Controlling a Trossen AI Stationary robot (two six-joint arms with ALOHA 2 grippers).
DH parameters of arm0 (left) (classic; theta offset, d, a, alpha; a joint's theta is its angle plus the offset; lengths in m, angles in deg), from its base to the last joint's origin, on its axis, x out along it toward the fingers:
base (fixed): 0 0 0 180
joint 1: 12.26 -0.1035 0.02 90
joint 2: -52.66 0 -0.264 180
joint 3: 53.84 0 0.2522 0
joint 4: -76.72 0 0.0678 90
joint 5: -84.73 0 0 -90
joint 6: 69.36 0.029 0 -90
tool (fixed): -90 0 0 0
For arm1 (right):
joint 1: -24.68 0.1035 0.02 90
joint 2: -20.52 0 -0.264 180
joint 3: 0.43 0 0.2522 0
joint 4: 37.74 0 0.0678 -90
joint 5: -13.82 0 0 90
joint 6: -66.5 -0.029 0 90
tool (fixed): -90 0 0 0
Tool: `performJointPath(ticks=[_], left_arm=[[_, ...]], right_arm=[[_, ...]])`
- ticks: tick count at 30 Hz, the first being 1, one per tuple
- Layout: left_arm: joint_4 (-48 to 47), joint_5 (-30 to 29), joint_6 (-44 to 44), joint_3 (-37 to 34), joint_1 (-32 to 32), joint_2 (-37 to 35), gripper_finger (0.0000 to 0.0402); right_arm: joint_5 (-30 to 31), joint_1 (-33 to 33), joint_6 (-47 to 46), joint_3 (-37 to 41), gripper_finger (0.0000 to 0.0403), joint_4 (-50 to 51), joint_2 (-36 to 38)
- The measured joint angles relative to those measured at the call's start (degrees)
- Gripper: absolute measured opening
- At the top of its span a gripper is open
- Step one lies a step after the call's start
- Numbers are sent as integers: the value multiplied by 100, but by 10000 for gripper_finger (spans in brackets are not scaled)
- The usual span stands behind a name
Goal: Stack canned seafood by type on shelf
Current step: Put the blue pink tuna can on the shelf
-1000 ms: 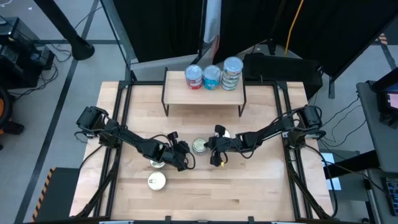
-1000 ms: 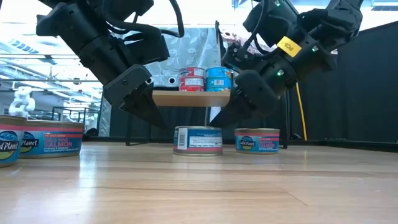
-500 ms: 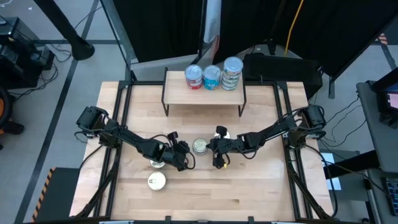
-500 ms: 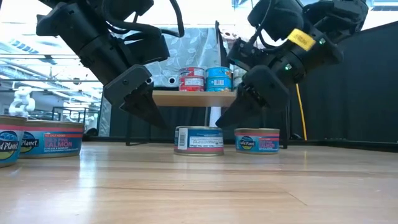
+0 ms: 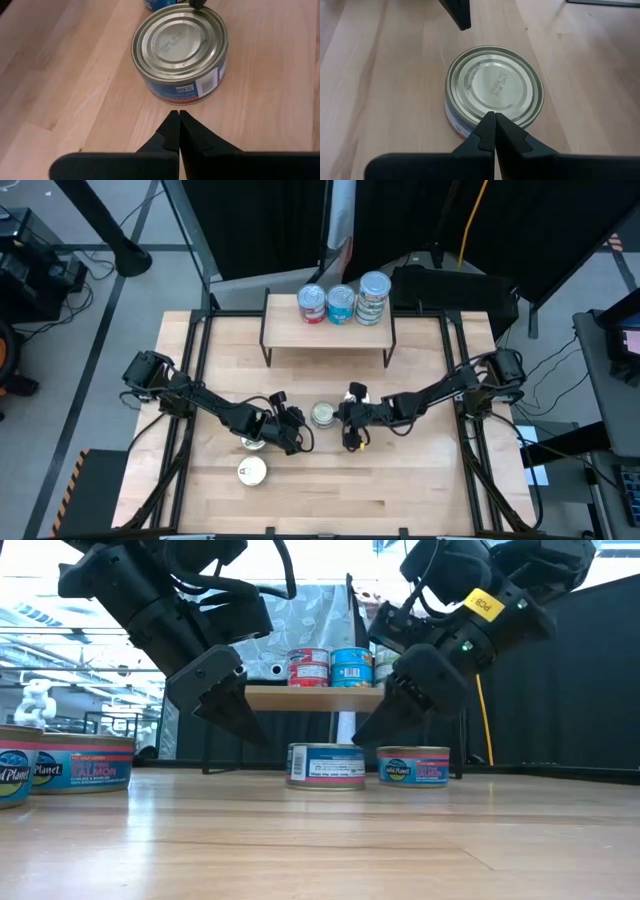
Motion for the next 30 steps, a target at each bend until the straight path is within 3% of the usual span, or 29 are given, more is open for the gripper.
performJointPath(ticks=[13,22,30], left_arm=[[-28,-22,48,13,2,-2,1],[-44,-31,468,513,66,-7,1],[151,299,517,701,308,-9,1]], right_arm=[[124,487,-550,2,0,370,-2],[362,865,-784,9,0,393,-14],[421,974,-850,15,0,394,-17]])
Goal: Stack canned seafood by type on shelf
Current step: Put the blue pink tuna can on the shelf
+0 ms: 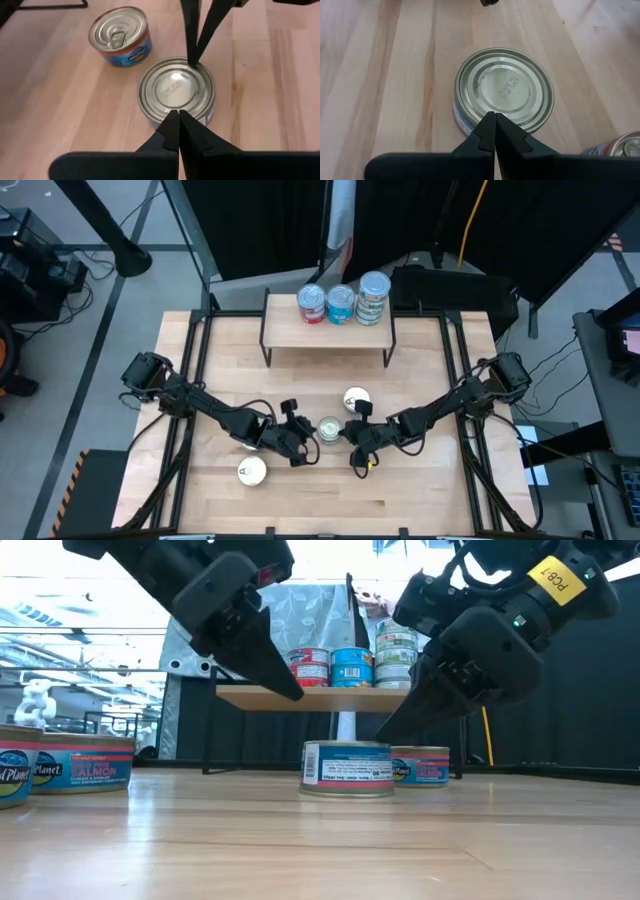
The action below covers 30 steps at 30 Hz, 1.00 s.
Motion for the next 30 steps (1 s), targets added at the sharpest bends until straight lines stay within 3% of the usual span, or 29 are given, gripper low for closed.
performJointPath(ticks=[7,19,26,30], left_arm=[[279,-42,-164,-111,-24,6,1],[749,33,-54,-116,-201,647,1],[1540,85,103,-113,-198,652,1],[1400,123,82,-126,-229,796,1]], right_arm=[[88,0,198,4,0,-77,16],[63,-4,315,30,0,293,501],[101,-4,330,26,0,315,525],[105,-4,330,22,0,321,527]])
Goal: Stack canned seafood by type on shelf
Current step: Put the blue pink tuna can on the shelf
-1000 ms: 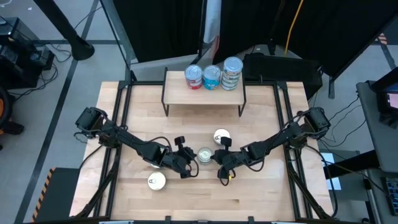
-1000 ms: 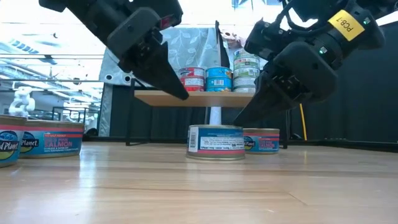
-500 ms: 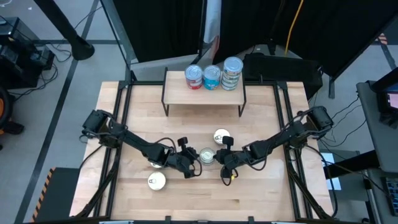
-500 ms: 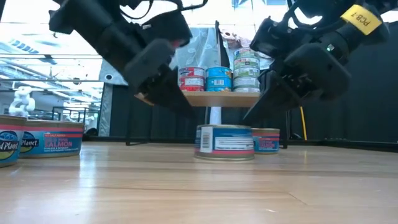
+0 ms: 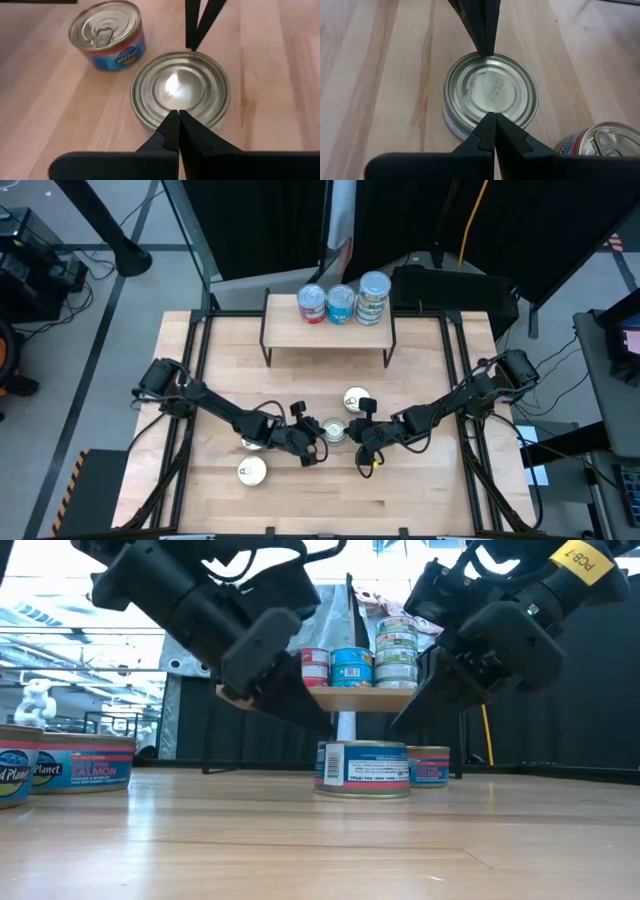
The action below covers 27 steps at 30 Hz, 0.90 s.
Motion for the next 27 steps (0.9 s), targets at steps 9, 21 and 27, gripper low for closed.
performJointPath(ticks=[9,21,27], left_arm=[[180,-35,-152,28,1,285,1],[-5,-321,-32,3,154,137,1],[28,-418,21,45,164,-119,1]], right_arm=[[6,4,-106,-9,0,248,11],[13,134,-785,-30,0,1387,695],[-111,148,-799,-19,0,1321,327]])
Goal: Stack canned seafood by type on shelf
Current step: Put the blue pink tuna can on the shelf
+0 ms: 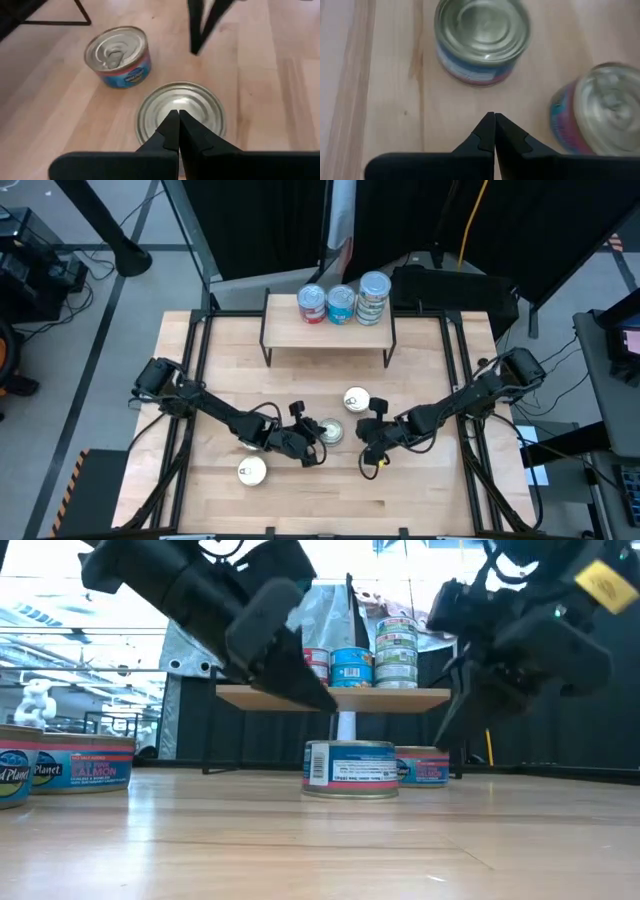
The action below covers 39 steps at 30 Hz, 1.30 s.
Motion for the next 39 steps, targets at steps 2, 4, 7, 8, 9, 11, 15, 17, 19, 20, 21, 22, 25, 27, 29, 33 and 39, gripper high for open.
performJointPath(ticks=[2,4,7,8,9,11,15,17,19,20,21,22,25,27,29,33,39], left_arm=[[-153,-8,-39,-4,13,-2,1],[-232,-11,-121,-21,44,6,1],[-273,-21,-276,-4,57,-12,1],[-321,-26,-307,-6,52,-10,1],[-363,-26,-321,-8,48,-6,1],[-440,-27,-374,-8,48,-7,1],[-763,31,-621,-45,50,-7,1],[-729,131,-628,-82,43,-7,1],[-728,145,-680,-105,44,-14,1],[-738,149,-735,-111,42,-16,1],[-744,155,-757,-111,42,-16,1],[-747,169,-763,-111,41,-18,1],[-809,181,-775,-111,37,-23,1],[-860,190,-777,-111,37,-32,1],[-873,192,-778,-111,37,-34,1],[-899,194,-780,-111,37,-34,1],[-924,199,-790,-115,37,-36,1]], right_arm=[[-96,-15,5,8,0,-220,-210],[-133,-18,19,4,0,-414,-437],[-232,-95,49,4,0,-753,-750],[-221,-128,48,4,0,-829,-820],[-218,-171,49,4,0,-907,-883],[-208,-249,66,4,0,-1093,-967],[-202,-349,189,2,0,-1324,-996],[-196,-369,263,2,0,-1378,-996],[-207,-386,325,4,0,-1466,-996],[-208,-386,344,4,0,-1496,-1003],[-209,-386,349,1,0,-1504,-1005],[-211,-386,364,-16,0,-1496,-1005],[-221,-386,477,-98,0,-1453,-1007],[-234,-386,533,-175,0,-1403,-1007],[-238,-386,606,-273,0,-1279,-1007],[-239,-386,697,-519,0,-884,-1007],[-220,-384,876,-946,0,-186,-997]])
